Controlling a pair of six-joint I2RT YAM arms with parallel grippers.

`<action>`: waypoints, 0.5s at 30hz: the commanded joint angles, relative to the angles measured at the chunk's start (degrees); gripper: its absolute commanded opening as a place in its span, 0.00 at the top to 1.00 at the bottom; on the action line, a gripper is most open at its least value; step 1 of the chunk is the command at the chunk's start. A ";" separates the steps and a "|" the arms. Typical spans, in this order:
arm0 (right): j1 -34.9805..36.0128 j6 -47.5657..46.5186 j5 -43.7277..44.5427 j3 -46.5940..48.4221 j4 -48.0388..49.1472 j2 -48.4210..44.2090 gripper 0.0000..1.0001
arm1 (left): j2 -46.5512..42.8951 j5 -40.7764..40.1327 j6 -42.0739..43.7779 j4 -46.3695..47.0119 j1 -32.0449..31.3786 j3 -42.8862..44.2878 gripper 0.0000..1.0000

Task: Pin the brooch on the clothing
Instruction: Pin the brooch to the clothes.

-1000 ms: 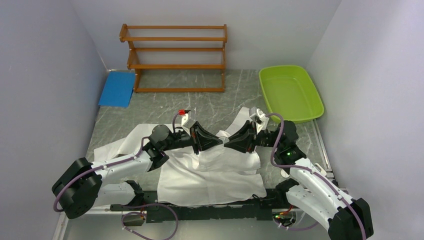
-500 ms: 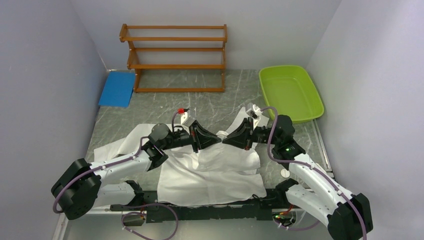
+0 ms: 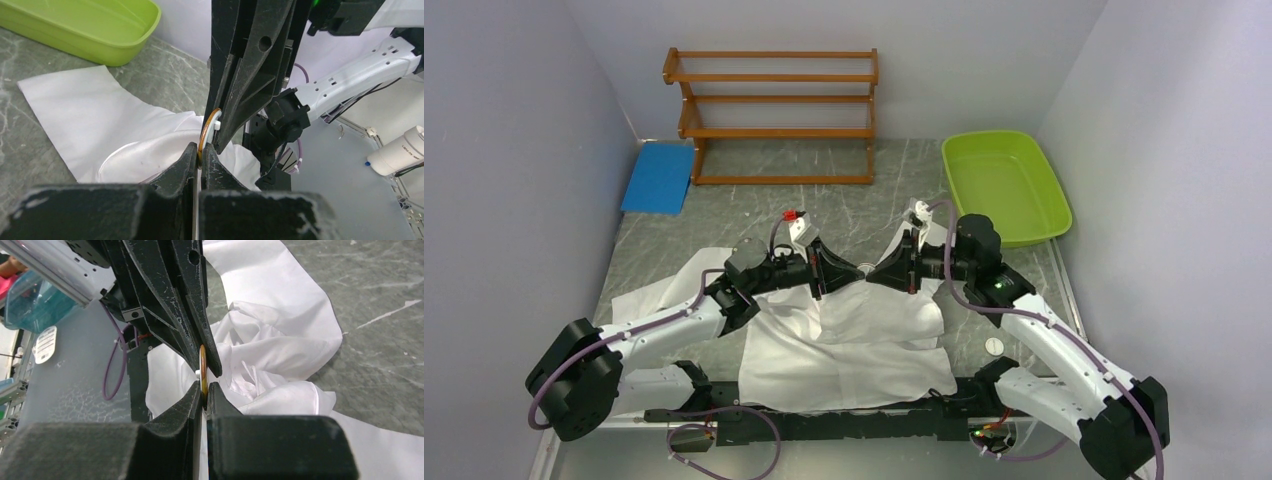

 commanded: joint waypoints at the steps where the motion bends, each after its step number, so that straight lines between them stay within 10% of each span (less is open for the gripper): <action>1: 2.40 -3.74 6.31 4.73 -5.68 2.58 0.92 | -1.31 2.13 1.05 -0.77 -1.37 4.51 0.97; 15: 6.87 -6.38 13.67 10.94 -13.47 8.11 0.99 | -1.55 2.73 3.75 -7.64 -1.44 7.57 0.97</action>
